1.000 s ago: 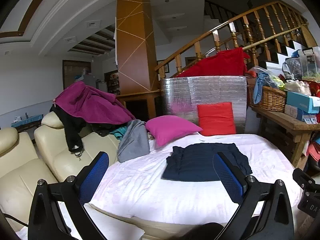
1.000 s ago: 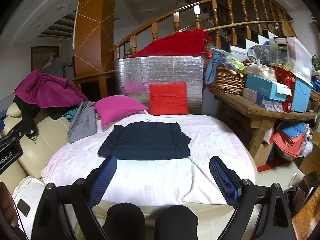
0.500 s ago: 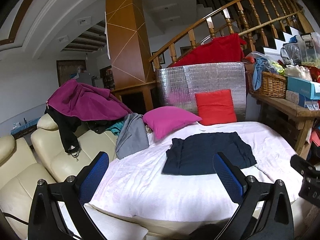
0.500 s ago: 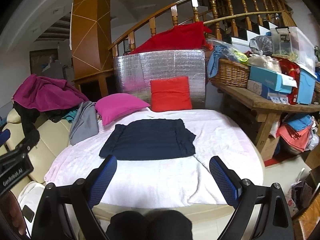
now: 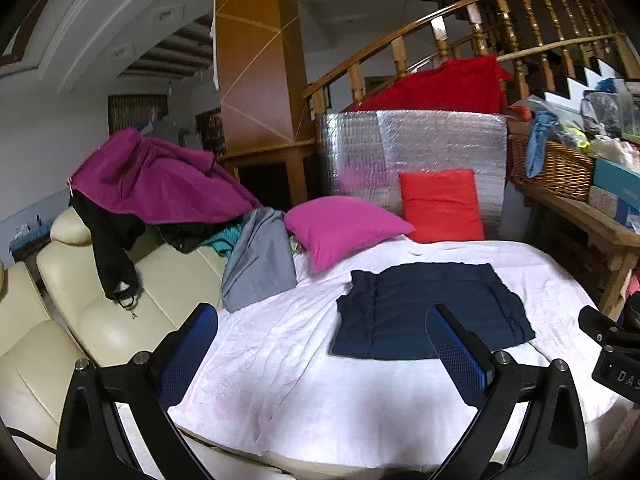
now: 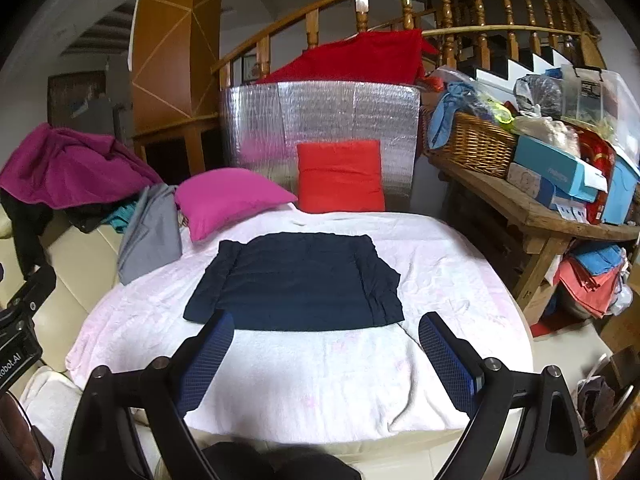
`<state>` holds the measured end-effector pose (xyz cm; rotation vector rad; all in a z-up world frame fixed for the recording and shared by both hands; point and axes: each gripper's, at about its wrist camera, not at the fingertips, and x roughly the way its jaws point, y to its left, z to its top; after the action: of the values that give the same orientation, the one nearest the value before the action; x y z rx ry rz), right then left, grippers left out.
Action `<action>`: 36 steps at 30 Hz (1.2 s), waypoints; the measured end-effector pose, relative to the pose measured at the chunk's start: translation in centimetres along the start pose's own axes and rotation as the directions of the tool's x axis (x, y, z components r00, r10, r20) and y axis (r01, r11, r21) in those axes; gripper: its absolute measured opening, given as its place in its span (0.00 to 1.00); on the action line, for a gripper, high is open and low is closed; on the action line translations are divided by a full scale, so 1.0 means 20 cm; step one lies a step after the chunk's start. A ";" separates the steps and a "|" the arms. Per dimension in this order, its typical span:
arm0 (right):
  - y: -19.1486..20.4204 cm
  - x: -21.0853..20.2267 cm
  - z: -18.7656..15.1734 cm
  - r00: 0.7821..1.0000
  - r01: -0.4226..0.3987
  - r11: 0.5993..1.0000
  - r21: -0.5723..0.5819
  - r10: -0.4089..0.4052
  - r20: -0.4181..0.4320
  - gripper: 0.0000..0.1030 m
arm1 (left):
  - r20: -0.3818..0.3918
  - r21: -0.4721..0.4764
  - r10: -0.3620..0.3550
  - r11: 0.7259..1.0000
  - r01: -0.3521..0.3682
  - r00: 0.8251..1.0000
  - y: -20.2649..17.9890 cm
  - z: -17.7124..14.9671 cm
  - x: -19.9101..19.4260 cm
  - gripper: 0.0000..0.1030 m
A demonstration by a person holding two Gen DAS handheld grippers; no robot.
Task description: Fold large clothes
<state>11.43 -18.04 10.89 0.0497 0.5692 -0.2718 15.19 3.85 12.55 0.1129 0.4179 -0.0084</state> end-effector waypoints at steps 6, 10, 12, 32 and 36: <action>0.09 0.21 0.05 0.999 0.000 1.000 -0.010 0.000 -0.044 0.93 | -0.039 -0.027 0.019 0.999 -0.020 0.999 0.05 0.04 0.19 1.00; 0.13 0.32 0.07 0.998 -0.017 1.000 -0.011 0.016 -0.064 0.93 | -0.058 -0.017 0.034 0.999 -0.035 0.998 0.04 0.06 0.27 1.00; 0.15 0.35 0.09 0.997 -0.028 0.999 -0.020 0.026 -0.067 0.93 | -0.064 -0.021 0.044 0.999 -0.046 0.997 0.05 0.06 0.31 1.00; 0.00 0.37 0.02 0.996 -0.061 0.998 -0.005 0.061 -0.063 0.93 | -0.071 -0.028 0.065 0.997 -0.067 0.995 -0.07 0.05 0.24 1.00; -0.05 0.35 0.01 0.997 -0.049 0.999 0.011 0.049 -0.060 0.93 | -0.054 -0.028 0.052 0.998 -0.054 0.997 -0.11 0.06 0.21 1.00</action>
<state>17.05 -20.66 7.34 0.0812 0.6254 -0.2258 19.52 1.69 11.73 0.0955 0.4679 0.0529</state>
